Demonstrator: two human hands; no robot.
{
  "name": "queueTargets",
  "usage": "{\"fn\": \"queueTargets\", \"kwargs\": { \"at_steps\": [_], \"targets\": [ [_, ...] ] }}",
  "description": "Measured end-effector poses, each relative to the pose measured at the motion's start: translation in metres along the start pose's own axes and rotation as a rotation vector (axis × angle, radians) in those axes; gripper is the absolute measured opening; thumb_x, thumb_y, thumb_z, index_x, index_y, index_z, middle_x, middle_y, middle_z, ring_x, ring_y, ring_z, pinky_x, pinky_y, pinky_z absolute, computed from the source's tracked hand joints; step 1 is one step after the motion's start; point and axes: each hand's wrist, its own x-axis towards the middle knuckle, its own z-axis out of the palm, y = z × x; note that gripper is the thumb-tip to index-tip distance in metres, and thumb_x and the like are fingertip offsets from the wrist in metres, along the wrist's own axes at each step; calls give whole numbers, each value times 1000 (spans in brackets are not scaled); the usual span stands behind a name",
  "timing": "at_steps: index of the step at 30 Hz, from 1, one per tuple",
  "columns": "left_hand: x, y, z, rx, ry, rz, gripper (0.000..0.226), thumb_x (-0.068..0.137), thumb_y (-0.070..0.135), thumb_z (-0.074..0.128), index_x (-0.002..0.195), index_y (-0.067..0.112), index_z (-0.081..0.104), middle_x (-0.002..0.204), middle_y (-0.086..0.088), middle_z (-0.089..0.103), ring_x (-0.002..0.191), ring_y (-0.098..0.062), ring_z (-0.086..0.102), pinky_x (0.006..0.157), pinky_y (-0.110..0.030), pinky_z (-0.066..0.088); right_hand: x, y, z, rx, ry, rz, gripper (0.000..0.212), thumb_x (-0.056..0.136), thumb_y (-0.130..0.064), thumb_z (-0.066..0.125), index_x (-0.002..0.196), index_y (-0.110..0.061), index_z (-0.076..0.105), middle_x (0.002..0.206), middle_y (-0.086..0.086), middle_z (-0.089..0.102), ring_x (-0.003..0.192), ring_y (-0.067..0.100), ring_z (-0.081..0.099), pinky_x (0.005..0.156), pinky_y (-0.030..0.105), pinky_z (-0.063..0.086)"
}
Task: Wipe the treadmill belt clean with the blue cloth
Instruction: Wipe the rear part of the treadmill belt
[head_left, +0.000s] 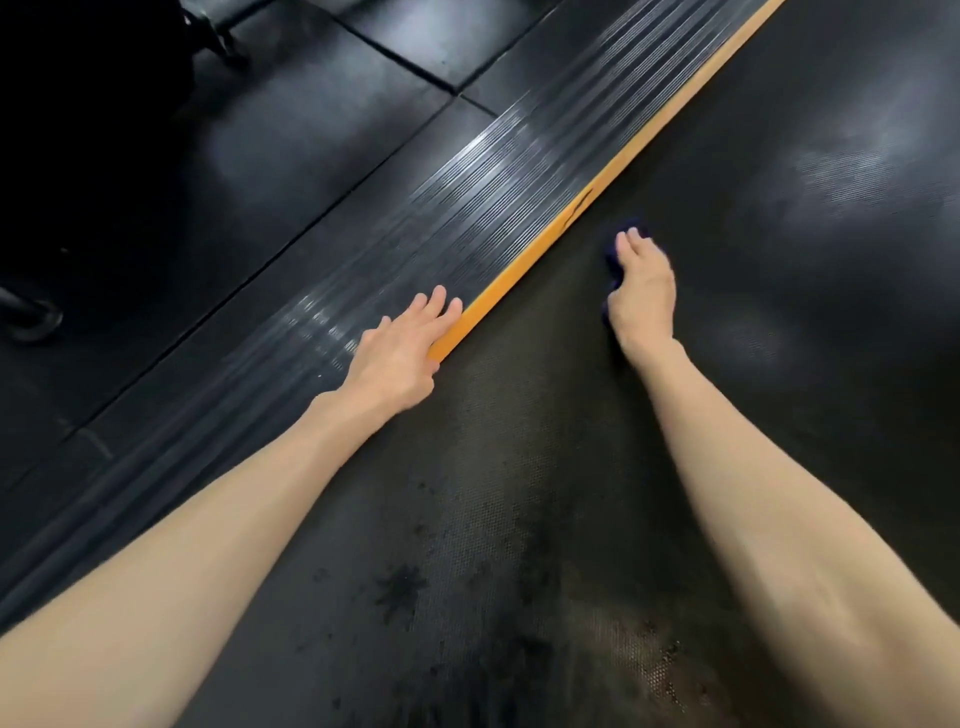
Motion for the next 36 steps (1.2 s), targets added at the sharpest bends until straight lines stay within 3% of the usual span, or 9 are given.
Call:
{"fn": "queueTargets", "kwargs": {
  "at_steps": [7, 11, 14, 18, 23, 25, 30, 33, 36],
  "targets": [
    [3, -2, 1, -31, -24, -2, 77, 93, 7, 53, 150, 31, 7, 157, 10, -4, 145, -14, -1, 115, -47, 13, -67, -22, 12, 39, -441, -1010, 55, 75, 10, 47, 128, -4, 57, 135, 13, 53, 126, 30, 48, 108, 38, 31],
    [3, -7, 1, -79, -28, 18, 77, 93, 5, 52, 149, 32, 7, 157, 12, -3, 145, -12, -2, 116, -46, 11, 25, 16, -9, -51, -150, -440, 47, 82, -5, 44, 127, 1, 55, 136, 22, 50, 126, 38, 47, 109, 38, 29],
    [2, -7, 0, -64, -29, 25, 77, 93, 5, 53, 149, 32, 7, 157, 12, -4, 145, -12, -2, 116, -46, 12, 43, 16, -14, -81, -172, -41, 61, 83, 7, 51, 141, -1, 38, 151, 18, 30, 139, 33, 28, 112, 31, 20],
    [2, -6, 2, -50, 4, 24, 76, 93, 7, 51, 150, 31, 7, 157, 11, -3, 145, -13, -1, 115, -45, 13, -57, -33, 3, 24, -119, -361, 55, 66, 12, 49, 121, 6, 58, 128, 24, 56, 114, 39, 55, 99, 37, 37],
    [1, -3, 3, 25, -21, 32, 76, 94, 7, 49, 150, 28, 2, 158, 8, -7, 145, -15, -3, 115, -45, 12, -148, -35, -6, 34, -480, -882, 64, 74, 6, 53, 136, -8, 49, 144, 9, 45, 134, 23, 39, 113, 33, 22],
    [-1, -3, 3, 12, -25, 31, 75, 94, 6, 48, 150, 27, 2, 158, 8, -8, 145, -15, -4, 116, -45, 9, -97, 2, -18, 22, -324, -786, 40, 88, -4, 43, 126, 0, 57, 134, 19, 52, 125, 29, 44, 109, 27, 24],
    [-1, 11, -8, -46, -32, -19, 83, 85, -13, 48, 150, 23, 10, 158, 4, -2, 145, -18, 1, 116, -47, 9, -49, 34, -33, 7, -29, 209, 56, 73, 9, 47, 128, 3, 52, 136, 23, 49, 126, 40, 43, 107, 34, 29],
    [-3, 16, -10, -113, 17, -70, 82, 80, -16, 45, 149, 21, 22, 158, 1, 9, 145, -20, 10, 116, -43, 15, -126, -57, 5, 15, -154, -155, 64, 56, 10, 53, 119, 1, 57, 121, 20, 56, 110, 41, 55, 96, 46, 44],
    [-25, 23, 2, -135, 153, -119, 73, 78, -10, 50, 144, 18, 34, 153, -1, 25, 139, -24, 26, 110, -40, 30, -189, -90, 11, 49, -454, -543, 79, 62, 14, 59, 138, -7, 46, 146, 12, 42, 134, 29, 39, 112, 41, 21]
  ]
}}
